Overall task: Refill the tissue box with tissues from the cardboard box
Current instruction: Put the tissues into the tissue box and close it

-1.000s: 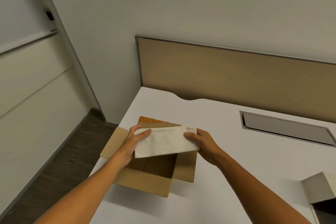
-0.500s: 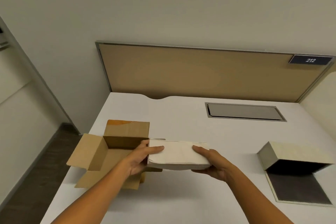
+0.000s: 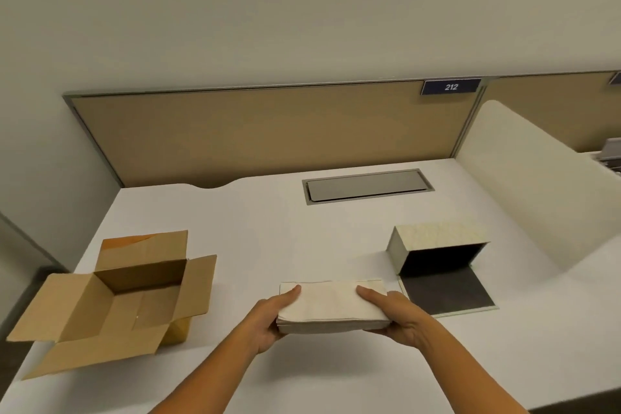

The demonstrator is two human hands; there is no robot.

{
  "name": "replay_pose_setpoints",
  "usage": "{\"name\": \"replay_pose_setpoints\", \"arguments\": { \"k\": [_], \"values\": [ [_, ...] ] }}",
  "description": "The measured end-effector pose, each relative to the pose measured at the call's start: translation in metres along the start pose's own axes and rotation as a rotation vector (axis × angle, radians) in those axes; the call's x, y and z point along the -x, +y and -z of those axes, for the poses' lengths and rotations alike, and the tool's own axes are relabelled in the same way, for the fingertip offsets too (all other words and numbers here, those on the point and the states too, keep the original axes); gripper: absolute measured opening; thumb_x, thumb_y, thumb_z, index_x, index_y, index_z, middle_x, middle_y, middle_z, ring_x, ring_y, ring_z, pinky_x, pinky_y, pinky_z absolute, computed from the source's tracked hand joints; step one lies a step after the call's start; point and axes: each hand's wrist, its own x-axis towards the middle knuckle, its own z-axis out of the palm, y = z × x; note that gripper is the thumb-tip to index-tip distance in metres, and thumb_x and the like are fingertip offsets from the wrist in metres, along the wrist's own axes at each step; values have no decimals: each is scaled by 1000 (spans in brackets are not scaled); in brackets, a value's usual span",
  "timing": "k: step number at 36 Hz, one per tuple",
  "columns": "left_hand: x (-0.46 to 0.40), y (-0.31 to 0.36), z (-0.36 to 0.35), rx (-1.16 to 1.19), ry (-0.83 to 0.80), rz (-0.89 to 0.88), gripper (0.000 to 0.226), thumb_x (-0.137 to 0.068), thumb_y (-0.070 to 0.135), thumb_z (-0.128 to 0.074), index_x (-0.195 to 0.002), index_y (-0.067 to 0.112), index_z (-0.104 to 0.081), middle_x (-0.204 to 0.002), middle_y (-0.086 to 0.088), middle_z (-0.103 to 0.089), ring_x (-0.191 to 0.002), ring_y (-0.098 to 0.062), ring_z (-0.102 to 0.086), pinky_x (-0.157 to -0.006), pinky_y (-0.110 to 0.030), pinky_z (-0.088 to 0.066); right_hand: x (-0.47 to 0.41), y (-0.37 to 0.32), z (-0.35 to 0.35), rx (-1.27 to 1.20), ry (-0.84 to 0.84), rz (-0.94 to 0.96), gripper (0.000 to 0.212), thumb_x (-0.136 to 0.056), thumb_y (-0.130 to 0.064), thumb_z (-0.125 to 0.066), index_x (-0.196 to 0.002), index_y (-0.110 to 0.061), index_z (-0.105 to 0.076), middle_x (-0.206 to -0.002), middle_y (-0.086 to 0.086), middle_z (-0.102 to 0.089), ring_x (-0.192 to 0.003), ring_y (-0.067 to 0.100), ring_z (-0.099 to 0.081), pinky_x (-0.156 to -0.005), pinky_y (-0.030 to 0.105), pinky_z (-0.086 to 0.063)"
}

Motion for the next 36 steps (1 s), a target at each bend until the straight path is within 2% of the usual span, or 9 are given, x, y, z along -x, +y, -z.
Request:
{"name": "replay_pose_setpoints", "arguments": {
  "k": [3, 6, 9, 13, 18, 22, 28, 32, 36],
  "values": [
    [-5, -17, -33, 7, 14, 6, 62, -58, 30, -91, -110, 3, -71, -100, -12, -78, -89, -25, -73, -70, -35, -59, 5, 4, 34, -35, 23, -8, 73, -65, -27, -96, -123, -2, -61, -121, 20, -70, -112, 34, -67, -78, 42, -63],
    [-12, -31, -64, 4, 26, 14, 52, -69, 29, -88, -111, 4, -70, -99, -11, -79, -90, -25, -72, -69, -35, -58, 7, 2, 64, -27, 56, 1, 69, -67, -28, -95, -121, 2, -64, -117, 18, -73, -109, 32, -68, -73, 37, -62],
    [-24, -41, -97, 2, 47, 3, 47, -77, 30, -84, -113, 4, -68, -103, -12, -77, -91, -26, -70, -69, -35, -57, 5, -7, 89, -6, 137, 27, 64, -73, -29, -91, -120, 4, -63, -116, 17, -70, -107, 31, -67, -82, 42, -62],
    [-46, -46, -147, -32, 117, -26, 52, -83, 38, -77, -121, 8, -60, -117, -15, -68, -109, -32, -64, -93, -44, -56, -8, -19, 122, -28, 223, 78, 62, -80, -30, -86, -124, 4, -58, -119, 17, -67, -110, 31, -64, -99, 49, -57],
    [-60, -50, -172, -34, 142, -28, 48, -88, 44, -68, -121, 12, -55, -114, -14, -65, -104, -30, -61, -94, -45, -54, -14, -28, 138, 0, 255, 85, 56, -90, -32, -76, -130, 2, -56, -121, 16, -65, -110, 31, -64, -101, 50, -55],
    [-86, -50, -194, -126, 134, -8, 46, -88, 47, -66, -116, 12, -56, -105, -12, -65, -95, -27, -60, -95, -44, -51, -26, -40, 164, 37, 324, 78, 54, -92, -34, -75, -131, -2, -55, -122, 14, -65, -110, 31, -63, -100, 50, -56],
    [-119, -54, -224, -166, 175, 7, 54, -86, 49, -68, -115, 9, -48, -105, -10, -60, -104, -30, -56, -100, -46, -48, -44, -52, 193, 21, 373, 73, 54, -88, -34, -79, -127, -3, -59, -121, 13, -68, -112, 32, -65, -102, 50, -55],
    [-133, -56, -240, -157, 171, 30, 46, -88, 44, -68, -112, 9, -50, -104, -10, -61, -104, -30, -57, -99, -45, -48, -52, -57, 208, 0, 393, 57, 54, -89, -30, -78, -130, -3, -56, -122, 13, -68, -112, 32, -65, -103, 50, -54],
    [-140, -59, -259, -138, 165, 36, 30, -91, 36, -64, -104, 11, -54, -95, -6, -61, -88, -22, -57, -91, -39, -48, -61, -57, 229, -7, 392, 32, 56, -89, -32, -78, -131, -4, -55, -126, 13, -66, -115, 32, -63, -103, 50, -53]
  ]
}}
